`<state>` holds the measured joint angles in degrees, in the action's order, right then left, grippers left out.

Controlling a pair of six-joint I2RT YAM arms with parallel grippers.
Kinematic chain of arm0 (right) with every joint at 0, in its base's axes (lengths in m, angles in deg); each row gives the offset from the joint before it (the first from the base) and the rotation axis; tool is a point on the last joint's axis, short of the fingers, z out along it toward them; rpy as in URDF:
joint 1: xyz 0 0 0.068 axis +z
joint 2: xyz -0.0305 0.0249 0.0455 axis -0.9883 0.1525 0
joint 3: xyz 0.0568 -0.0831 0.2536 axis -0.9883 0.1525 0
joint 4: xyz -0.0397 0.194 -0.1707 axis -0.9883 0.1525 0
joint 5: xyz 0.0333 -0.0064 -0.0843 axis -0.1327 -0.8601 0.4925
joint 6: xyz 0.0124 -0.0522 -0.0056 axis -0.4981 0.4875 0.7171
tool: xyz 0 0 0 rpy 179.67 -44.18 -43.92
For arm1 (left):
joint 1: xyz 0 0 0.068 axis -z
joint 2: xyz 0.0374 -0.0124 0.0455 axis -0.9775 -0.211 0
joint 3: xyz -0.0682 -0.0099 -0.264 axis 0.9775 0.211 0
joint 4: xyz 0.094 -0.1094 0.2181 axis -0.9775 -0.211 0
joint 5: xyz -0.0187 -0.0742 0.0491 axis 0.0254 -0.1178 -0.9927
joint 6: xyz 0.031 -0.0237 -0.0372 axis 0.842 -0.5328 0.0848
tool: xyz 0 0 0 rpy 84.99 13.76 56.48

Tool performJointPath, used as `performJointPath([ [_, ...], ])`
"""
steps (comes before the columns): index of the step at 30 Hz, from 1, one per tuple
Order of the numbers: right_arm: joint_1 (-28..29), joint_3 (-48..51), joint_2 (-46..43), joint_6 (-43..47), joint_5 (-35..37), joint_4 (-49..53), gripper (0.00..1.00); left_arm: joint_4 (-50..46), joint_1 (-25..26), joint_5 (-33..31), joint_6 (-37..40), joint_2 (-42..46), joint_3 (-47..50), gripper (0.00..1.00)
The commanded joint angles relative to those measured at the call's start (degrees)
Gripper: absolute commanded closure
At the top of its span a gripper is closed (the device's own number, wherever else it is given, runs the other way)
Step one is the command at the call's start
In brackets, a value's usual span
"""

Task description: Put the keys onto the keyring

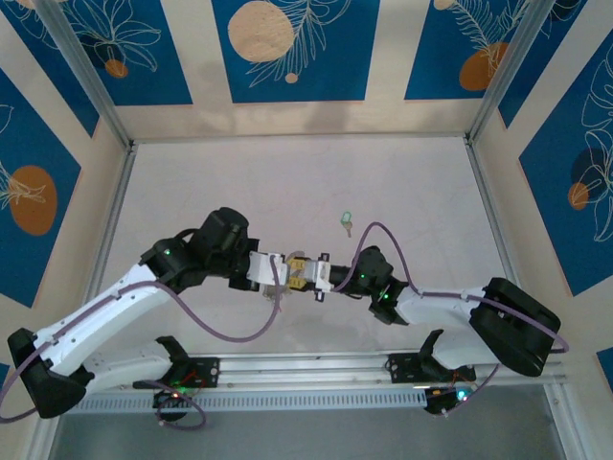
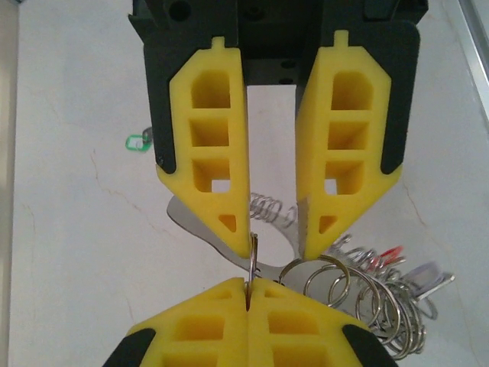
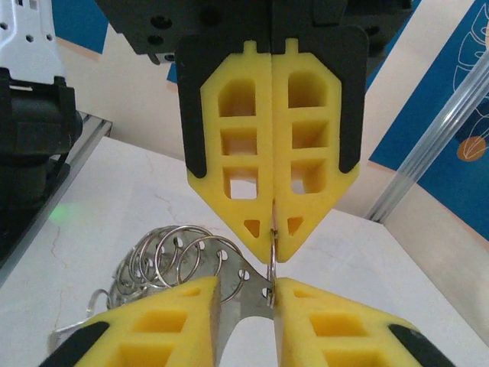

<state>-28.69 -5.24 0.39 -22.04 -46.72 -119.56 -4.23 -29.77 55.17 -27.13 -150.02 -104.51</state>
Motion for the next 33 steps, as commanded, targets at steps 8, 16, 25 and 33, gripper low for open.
performJointPath([
  [8, 1.1, -2.9, 1.8, 0.8, 2.6, 0.0, 0.86, -5.0, 3.4, -7.2, 0.1, -2.9, -5.6, 1.00],
  [16, 1.4, -3.2, 3.5, -0.6, 3.8, -1.3, 0.86, -1.6, 3.4, -3.3, -1.2, -1.0, -4.9, 1.00],
  [25, 0.3, 0.7, 2.6, -2.9, 1.3, -11.4, 1.00, 3.1, 2.0, -0.9, -2.2, 3.4, 0.0, 0.69],
  [33, -3.9, 2.9, -0.1, -6.9, -11.5, -15.7, 1.00, 4.8, -2.5, 9.3, -3.2, 7.7, 3.8, 0.63],
])
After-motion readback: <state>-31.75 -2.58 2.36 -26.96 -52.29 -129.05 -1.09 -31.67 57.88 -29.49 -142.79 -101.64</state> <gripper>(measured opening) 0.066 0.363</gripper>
